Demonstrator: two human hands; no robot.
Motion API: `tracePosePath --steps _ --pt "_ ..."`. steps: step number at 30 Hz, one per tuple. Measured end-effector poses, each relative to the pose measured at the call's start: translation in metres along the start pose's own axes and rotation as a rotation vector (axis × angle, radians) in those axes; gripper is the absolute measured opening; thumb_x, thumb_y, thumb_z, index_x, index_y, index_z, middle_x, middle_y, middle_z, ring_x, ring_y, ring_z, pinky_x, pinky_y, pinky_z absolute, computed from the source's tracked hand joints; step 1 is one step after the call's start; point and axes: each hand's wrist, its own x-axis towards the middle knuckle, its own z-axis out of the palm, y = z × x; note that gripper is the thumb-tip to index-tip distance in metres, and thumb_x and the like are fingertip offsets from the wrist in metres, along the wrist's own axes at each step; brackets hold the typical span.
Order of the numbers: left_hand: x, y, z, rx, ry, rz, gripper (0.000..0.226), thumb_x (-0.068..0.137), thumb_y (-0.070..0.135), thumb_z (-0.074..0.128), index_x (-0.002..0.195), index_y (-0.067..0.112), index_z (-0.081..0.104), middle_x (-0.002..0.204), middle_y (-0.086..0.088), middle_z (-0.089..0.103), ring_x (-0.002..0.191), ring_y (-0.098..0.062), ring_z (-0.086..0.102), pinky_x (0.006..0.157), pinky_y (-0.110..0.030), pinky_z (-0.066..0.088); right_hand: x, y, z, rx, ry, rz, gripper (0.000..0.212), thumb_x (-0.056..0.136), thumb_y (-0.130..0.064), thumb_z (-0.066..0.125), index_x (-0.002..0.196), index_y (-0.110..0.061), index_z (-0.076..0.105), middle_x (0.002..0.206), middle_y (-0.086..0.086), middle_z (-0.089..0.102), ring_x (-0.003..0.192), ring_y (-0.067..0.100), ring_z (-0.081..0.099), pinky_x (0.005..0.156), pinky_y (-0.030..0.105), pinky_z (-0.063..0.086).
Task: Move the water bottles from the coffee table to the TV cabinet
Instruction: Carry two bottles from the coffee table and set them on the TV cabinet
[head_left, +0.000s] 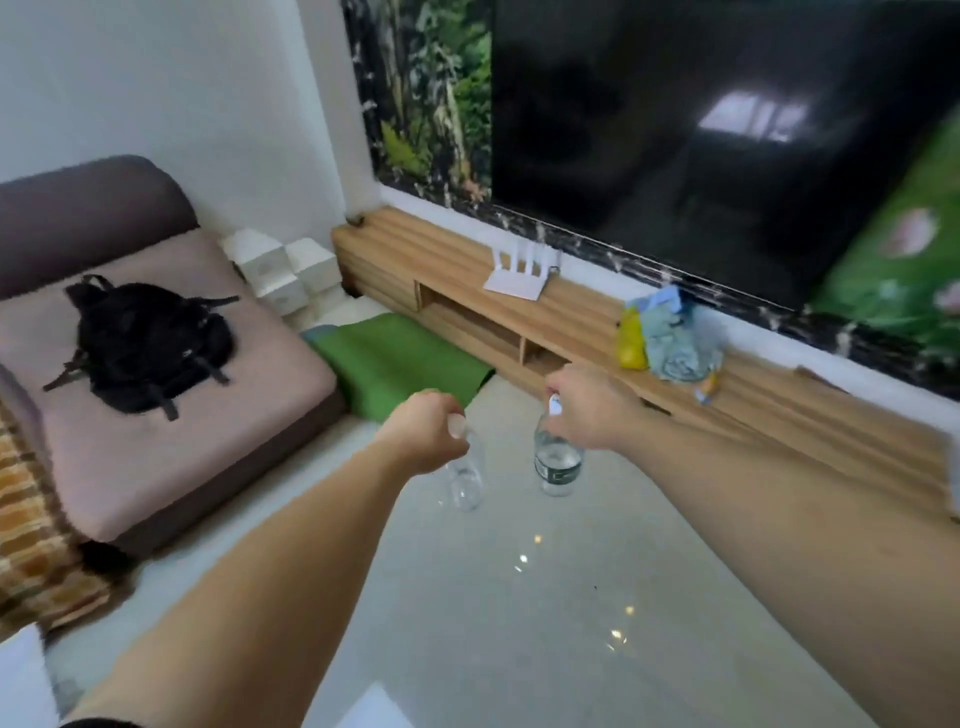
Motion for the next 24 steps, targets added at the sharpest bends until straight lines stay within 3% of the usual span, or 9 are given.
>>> tracePosePath --steps 2,6,9,12,14,21,24 --pt "0.023 0.042 0.013 0.023 -0.043 0.106 0.016 0.072 0.023 0.064 0.087 0.019 0.059 0.087 0.000 0.052 0.083 -0.020 0.051 0.067 -0.029 0.039 -0.026 0.044 -0.013 0.008 0.041 0.109 0.010 0.075 -0.020 0.065 0.082 -0.019 0.059 0.098 0.005 0.062 0.094 0.028 0.060 0.066 0.031 0.044" --pt "0.056 0.120 0.041 0.068 -0.119 0.290 0.028 0.071 0.025 0.064 0.099 0.022 0.063 0.100 -0.004 0.064 0.089 -0.024 0.057 0.071 -0.031 0.047 -0.079 0.113 -0.031 -0.005 0.086 0.326 0.008 0.075 -0.019 0.062 0.083 -0.018 0.062 0.099 0.005 0.062 0.094 0.029 0.061 0.071 0.036 0.053" --pt "0.069 0.174 0.064 0.107 -0.168 0.436 0.032 0.074 0.027 0.065 0.105 0.022 0.062 0.110 -0.005 0.063 0.101 -0.026 0.058 0.077 -0.031 0.045 -0.117 0.149 -0.037 -0.003 0.110 0.499 0.008 0.076 -0.023 0.061 0.073 -0.025 0.054 0.096 0.001 0.058 0.094 0.029 0.061 0.065 0.031 0.046" --pt "0.073 0.220 0.089 0.105 -0.214 0.540 0.031 0.074 0.028 0.066 0.104 0.022 0.061 0.109 -0.004 0.059 0.101 -0.026 0.057 0.074 -0.029 0.041 -0.152 0.175 -0.038 0.008 0.140 0.664 0.009 0.076 -0.025 0.064 0.085 -0.026 0.061 0.102 0.000 0.062 0.095 0.027 0.061 0.067 0.031 0.047" --pt "0.071 0.244 0.106 0.092 -0.255 0.600 0.032 0.075 0.026 0.066 0.106 0.022 0.061 0.108 -0.003 0.056 0.100 -0.025 0.056 0.074 -0.029 0.040 -0.172 0.190 -0.034 0.020 0.139 0.754 0.016 0.078 -0.026 0.066 0.093 -0.021 0.062 0.102 0.002 0.063 0.092 0.027 0.062 0.070 0.034 0.052" --pt "0.066 0.290 0.159 0.082 -0.368 0.746 0.028 0.076 0.022 0.061 0.103 0.019 0.060 0.107 -0.005 0.054 0.099 -0.026 0.055 0.081 -0.037 0.049 -0.227 0.228 -0.019 0.195 0.199 0.947 0.016 0.076 -0.023 0.069 0.081 -0.018 0.055 0.096 0.006 0.062 0.089 0.027 0.060 0.070 0.035 0.051" --pt "0.066 0.304 0.176 0.104 -0.401 0.765 0.028 0.074 0.025 0.061 0.102 0.021 0.060 0.107 -0.003 0.054 0.097 -0.027 0.056 0.074 -0.033 0.046 -0.243 0.242 -0.010 0.210 0.220 0.996 0.012 0.076 -0.020 0.066 0.081 -0.019 0.055 0.099 0.004 0.059 0.092 0.026 0.059 0.072 0.032 0.048"
